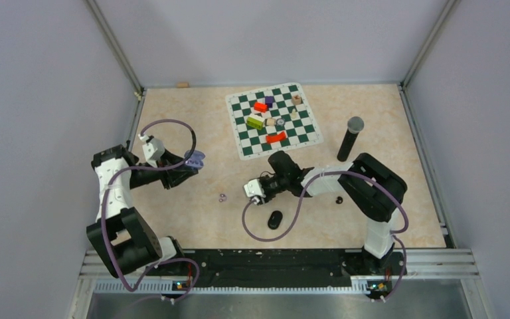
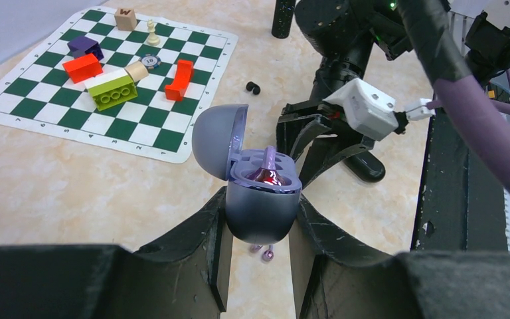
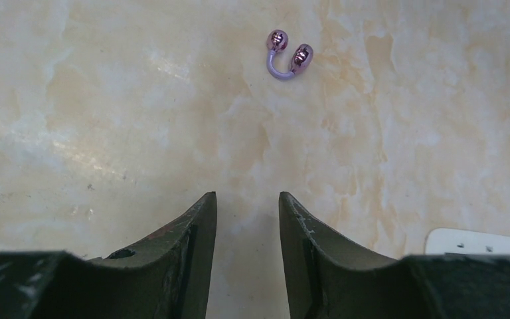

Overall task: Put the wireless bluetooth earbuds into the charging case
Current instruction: Pick up the earbud from the center of the board.

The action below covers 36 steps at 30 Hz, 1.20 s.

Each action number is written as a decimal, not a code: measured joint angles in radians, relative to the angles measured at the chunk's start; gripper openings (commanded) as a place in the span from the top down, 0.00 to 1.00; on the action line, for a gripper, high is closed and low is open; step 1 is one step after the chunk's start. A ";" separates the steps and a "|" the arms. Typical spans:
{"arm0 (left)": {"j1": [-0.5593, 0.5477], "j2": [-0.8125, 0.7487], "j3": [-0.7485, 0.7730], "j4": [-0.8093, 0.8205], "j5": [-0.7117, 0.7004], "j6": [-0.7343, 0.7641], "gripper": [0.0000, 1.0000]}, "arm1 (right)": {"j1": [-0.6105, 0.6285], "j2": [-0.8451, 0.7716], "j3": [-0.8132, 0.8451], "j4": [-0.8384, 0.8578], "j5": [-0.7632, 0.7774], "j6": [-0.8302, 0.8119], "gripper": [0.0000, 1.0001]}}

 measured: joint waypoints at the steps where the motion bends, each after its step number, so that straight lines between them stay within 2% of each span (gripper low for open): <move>1: 0.001 0.000 0.000 0.000 0.000 0.000 1.00 | 0.001 -0.008 -0.025 0.034 0.008 -0.028 0.59; 6: 0.010 0.000 0.000 0.000 0.000 0.000 1.00 | 0.027 -0.039 -0.151 0.232 0.051 -0.173 0.54; 12: 0.013 0.000 0.000 0.000 0.000 0.000 1.00 | 0.113 -0.023 -0.302 0.553 0.145 -0.320 0.48; 15: 0.016 0.000 0.000 0.000 0.000 0.000 1.00 | 0.166 0.036 -0.349 0.748 0.186 -0.349 0.57; 19: 0.019 0.000 0.000 0.000 0.000 0.000 1.00 | 0.218 0.099 -0.356 0.863 0.257 -0.355 0.64; 23: 0.019 -0.003 0.000 0.000 0.001 0.000 1.00 | 0.251 0.118 -0.346 0.880 0.322 -0.357 0.63; 30: 0.019 -0.003 0.000 0.000 0.001 0.001 1.00 | 0.259 0.118 -0.253 0.754 0.404 -0.343 0.63; 36: 0.019 -0.003 -0.001 0.000 0.001 0.002 1.00 | 0.271 0.120 -0.170 0.620 0.439 -0.339 0.73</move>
